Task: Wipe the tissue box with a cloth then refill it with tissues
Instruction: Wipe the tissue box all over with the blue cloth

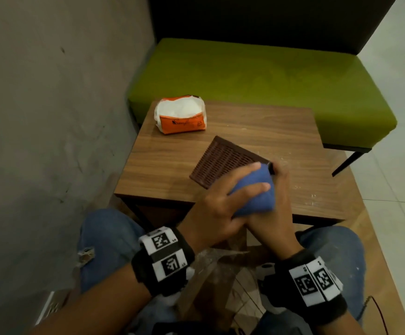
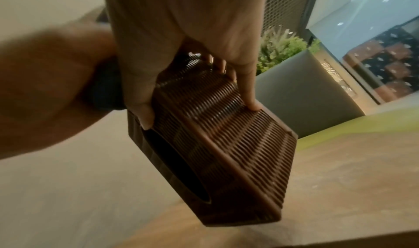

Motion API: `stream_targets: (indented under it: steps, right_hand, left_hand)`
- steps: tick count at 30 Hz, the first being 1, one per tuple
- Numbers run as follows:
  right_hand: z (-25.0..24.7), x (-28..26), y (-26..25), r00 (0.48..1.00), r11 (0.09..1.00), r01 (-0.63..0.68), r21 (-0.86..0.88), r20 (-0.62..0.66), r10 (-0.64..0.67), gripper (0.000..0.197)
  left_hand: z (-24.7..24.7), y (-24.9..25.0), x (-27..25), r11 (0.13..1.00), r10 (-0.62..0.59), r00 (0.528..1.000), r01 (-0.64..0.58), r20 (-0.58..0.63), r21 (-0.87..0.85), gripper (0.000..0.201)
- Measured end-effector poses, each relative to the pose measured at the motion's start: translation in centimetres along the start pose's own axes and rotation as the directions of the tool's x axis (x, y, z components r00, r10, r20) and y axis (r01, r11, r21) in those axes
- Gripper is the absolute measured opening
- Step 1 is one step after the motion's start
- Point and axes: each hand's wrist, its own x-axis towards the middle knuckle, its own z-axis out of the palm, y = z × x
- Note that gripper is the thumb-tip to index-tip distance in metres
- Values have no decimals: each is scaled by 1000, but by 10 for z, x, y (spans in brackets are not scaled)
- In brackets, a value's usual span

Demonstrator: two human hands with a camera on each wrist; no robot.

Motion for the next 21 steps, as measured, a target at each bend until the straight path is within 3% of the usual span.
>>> stream_targets:
  steps: [2, 4, 5, 6, 7, 9, 11, 13, 16, 17, 19, 21]
  right_hand:
    - [-7, -4, -2, 995, 994, 102, -40, 6, -102, 103]
    - [-10, -4, -8, 990, 988, 135, -73, -30, -138, 105]
    - [-9, -3, -9, 986, 984, 155, -90, -47, -159, 105]
    - [-7, -2, -8, 985, 982, 159, -105, -56, -166, 105]
    - [-6, -1, -7, 986, 983, 151, -107, -49, -157, 105]
    - [-5, -1, -6, 989, 988, 143, -55, -25, -145, 101]
    - [-6, -2, -4, 987, 987, 156, -44, -29, -157, 97]
    - [-8, -3, -3, 985, 981, 172, -85, -19, -174, 103]
    - [-12, -6, -2, 986, 982, 166, -85, -8, -167, 100]
    - [-13, -5, -2, 987, 984, 158, -76, 3, -158, 101]
    - [-9, -1, -3, 990, 986, 143, -86, 30, -141, 102]
    - [-4, 4, -7, 985, 982, 163, -101, 79, -155, 91]
  left_hand:
    - [-10, -24, -3, 993, -111, 985, 114, -131, 17, 44]
    - [-16, -39, -2, 944, -325, 870, 324, -370, -67, 38]
    - [-13, -36, -3, 922, -380, 828, 377, -412, -92, 37]
    - [-6, -27, -3, 920, -382, 837, 386, -391, -72, 40]
    - [2, -14, -4, 941, -330, 888, 337, -320, -36, 43]
    - [14, 7, -13, 991, -130, 977, 133, -171, 3, 44]
    - [12, 0, -17, 999, -44, 992, 47, -115, 24, 44]
    - [2, -22, -14, 981, -191, 963, 195, -190, 4, 45]
    - [-16, -49, -4, 889, -457, 818, 427, -349, -165, 33]
    - [-19, -49, -1, 885, -466, 811, 431, -355, -177, 31]
    - [-16, -33, 9, 929, -370, 889, 346, -272, -133, 36]
    - [-7, -9, 20, 982, -179, 980, 173, -87, -77, 43]
